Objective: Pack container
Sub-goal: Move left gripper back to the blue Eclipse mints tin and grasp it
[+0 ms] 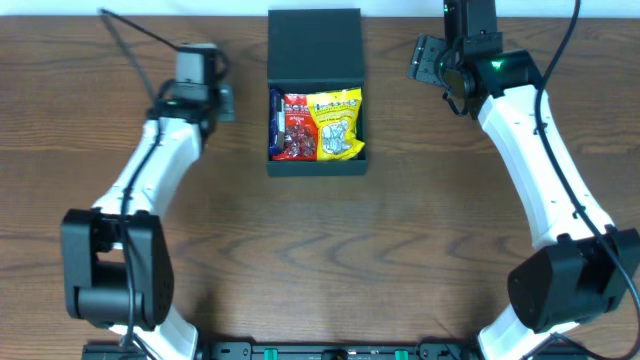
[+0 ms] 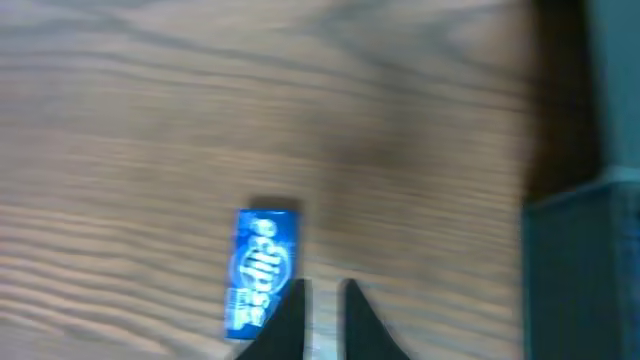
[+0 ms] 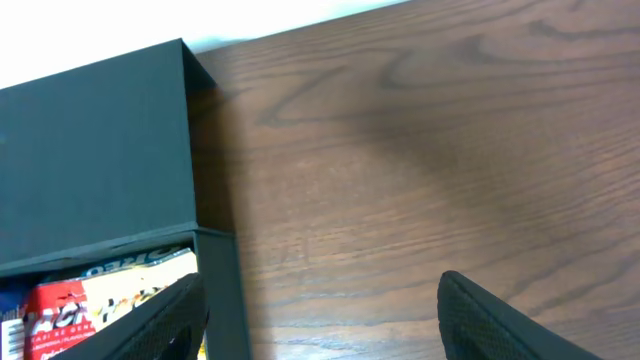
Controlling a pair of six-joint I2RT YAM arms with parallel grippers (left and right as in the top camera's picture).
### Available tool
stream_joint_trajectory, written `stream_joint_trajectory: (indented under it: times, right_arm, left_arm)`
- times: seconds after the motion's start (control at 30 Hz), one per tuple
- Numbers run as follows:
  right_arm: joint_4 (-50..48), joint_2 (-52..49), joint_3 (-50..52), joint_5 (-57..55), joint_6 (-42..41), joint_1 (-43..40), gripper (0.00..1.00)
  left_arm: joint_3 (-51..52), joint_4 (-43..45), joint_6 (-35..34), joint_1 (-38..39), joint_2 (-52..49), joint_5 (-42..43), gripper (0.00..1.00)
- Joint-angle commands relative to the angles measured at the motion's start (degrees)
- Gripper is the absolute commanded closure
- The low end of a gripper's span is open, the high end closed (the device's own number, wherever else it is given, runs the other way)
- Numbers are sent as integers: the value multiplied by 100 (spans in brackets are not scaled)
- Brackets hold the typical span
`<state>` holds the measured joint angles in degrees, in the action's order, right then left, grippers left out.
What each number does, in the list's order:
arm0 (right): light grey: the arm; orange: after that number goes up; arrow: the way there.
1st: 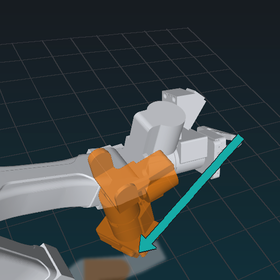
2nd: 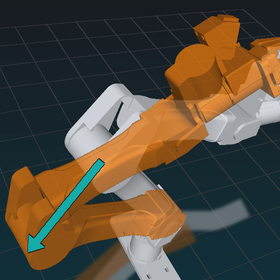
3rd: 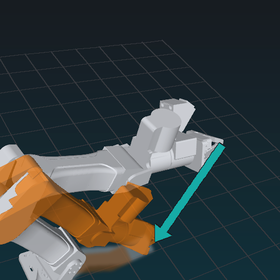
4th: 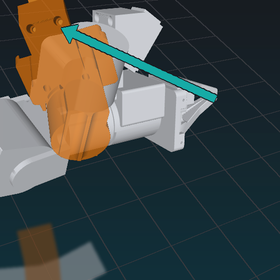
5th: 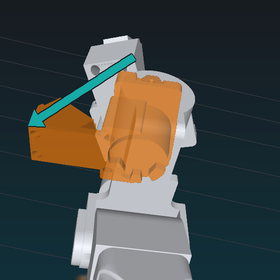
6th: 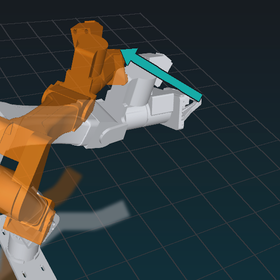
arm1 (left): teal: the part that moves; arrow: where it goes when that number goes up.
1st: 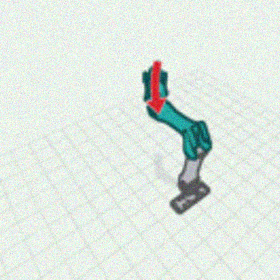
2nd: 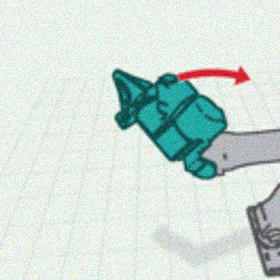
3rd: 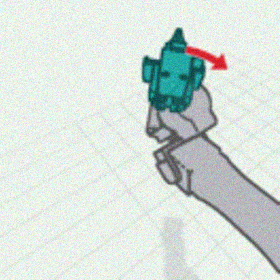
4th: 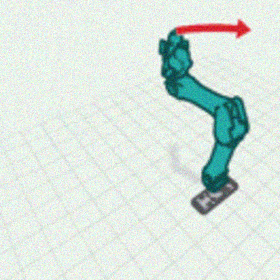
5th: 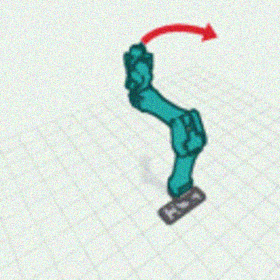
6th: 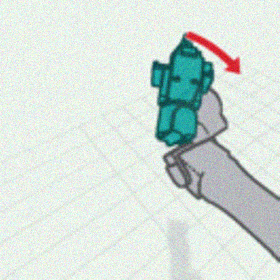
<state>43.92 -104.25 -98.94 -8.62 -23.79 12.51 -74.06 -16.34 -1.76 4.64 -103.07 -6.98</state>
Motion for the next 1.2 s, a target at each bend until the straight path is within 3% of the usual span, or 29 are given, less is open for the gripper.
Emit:
stream_joint_trajectory:
  times: [0.0, 0.07, 0.3, 0.43, 0.87, 1.17]
  right_arm:
    - [4, -15, -37, -15, 72, -50, 26]
    - [4, -15, -37, -13, 72, -50, 26]
    - [28, -15, -37, -11, 70, -48, 26]
    - [26, -15, -37, -11, 70, -48, 26]
    - [57, -15, -37, -11, 70, -48, 26]
    - [55, -15, -37, -11, 68, -48, 26]
  left_arm:
    - [-57, -22, 588, -247, -83, 431, 69]
    - [-22, -39, 664, -400, -175, 376, 49]
    - [-13, -120, 651, -798, -597, 409, 46]
    - [-13, -94, 660, -811, -807, 431, 34]
    - [-13, 109, 715, -800, -1388, 662, 27]
    - [-13, 323, 691, -800, -1567, 730, 36]
